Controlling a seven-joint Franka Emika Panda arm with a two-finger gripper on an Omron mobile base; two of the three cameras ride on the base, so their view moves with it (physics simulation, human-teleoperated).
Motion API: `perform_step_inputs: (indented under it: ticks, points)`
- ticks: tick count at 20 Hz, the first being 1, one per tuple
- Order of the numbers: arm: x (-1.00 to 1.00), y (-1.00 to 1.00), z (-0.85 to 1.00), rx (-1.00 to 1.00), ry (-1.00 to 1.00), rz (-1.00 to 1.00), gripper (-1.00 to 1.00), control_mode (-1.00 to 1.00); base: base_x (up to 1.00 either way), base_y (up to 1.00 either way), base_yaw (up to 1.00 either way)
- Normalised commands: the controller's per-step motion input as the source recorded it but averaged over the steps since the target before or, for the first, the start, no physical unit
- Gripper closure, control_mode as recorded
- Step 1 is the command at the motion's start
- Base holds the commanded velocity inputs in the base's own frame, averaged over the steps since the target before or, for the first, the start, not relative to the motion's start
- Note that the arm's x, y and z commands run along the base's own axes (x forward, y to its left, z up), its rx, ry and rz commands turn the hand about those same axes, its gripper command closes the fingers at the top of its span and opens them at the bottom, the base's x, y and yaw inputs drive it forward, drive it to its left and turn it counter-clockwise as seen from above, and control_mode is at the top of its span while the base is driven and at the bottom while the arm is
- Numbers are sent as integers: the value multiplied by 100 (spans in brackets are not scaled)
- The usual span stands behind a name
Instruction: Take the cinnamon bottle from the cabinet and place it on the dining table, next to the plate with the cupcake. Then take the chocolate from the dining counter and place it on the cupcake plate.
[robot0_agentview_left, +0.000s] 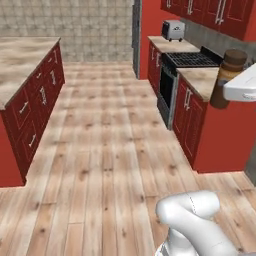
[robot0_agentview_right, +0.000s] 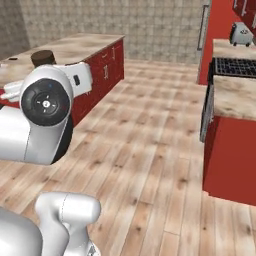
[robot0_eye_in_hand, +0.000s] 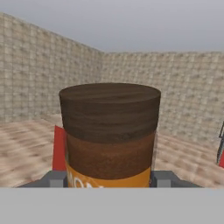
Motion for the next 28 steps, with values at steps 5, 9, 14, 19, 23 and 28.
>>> perform_step_inputs:
  ticks: [5,9,14,19,23,28]
  points:
    - [0,0,0,0,0,0,100,100,69,100,5]
    - [0,0,0,0,0,0,100,100,81,100,0]
    - [0,0,0,0,0,0,100,100,78,100,0]
    - [0,0,0,0,0,0,100,100,65,100,0]
    - [0,0,0,0,0,0,100,100,54,100,0]
    - [0,0,0,0,0,0,100,100,53,100,0]
